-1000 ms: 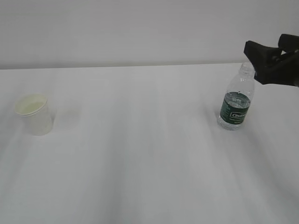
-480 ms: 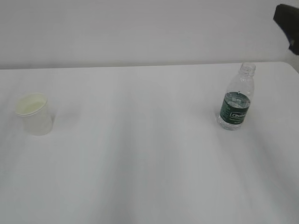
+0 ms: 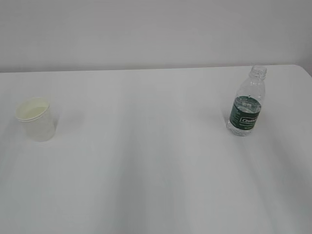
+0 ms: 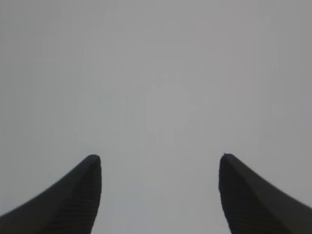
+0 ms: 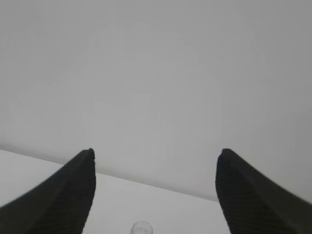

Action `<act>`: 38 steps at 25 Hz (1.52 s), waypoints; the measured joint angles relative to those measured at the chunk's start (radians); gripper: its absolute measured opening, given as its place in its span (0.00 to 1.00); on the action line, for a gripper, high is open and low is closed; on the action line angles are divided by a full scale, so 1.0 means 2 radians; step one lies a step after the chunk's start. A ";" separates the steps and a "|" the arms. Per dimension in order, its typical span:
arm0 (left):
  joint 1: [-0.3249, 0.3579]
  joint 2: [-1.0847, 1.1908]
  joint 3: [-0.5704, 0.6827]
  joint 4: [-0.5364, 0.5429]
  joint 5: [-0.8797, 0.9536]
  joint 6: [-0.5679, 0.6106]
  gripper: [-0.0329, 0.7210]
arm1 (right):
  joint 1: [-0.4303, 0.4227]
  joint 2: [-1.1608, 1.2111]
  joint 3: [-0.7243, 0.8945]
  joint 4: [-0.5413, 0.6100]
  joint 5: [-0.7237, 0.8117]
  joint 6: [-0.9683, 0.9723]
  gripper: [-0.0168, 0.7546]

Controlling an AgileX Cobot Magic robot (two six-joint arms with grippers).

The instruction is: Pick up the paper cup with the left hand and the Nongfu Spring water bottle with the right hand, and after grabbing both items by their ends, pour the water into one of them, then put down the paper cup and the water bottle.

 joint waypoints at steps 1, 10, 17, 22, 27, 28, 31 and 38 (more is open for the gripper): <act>0.000 -0.015 0.000 0.000 0.015 0.000 0.75 | 0.000 -0.010 -0.001 0.000 0.013 0.000 0.78; 0.000 -0.100 0.000 0.005 0.160 0.000 0.75 | 0.000 -0.087 -0.004 0.000 0.091 0.000 0.78; 0.000 -0.167 0.000 0.051 0.224 0.000 0.72 | 0.000 -0.143 -0.005 0.000 0.140 -0.001 0.78; 0.000 -0.197 0.000 0.055 0.301 0.000 0.70 | 0.000 -0.183 -0.006 0.000 0.167 -0.001 0.78; 0.000 -0.221 -0.016 0.045 0.399 0.000 0.69 | 0.000 -0.199 -0.007 0.000 0.182 -0.001 0.78; 0.000 -0.225 -0.028 0.043 0.430 0.000 0.69 | 0.000 -0.200 -0.009 0.000 0.187 -0.001 0.78; 0.000 -0.228 -0.067 0.041 0.516 0.000 0.68 | 0.000 -0.200 -0.014 0.001 0.205 -0.001 0.78; 0.000 -0.229 -0.141 0.023 0.684 0.042 0.68 | 0.000 -0.201 -0.029 0.001 0.281 -0.001 0.78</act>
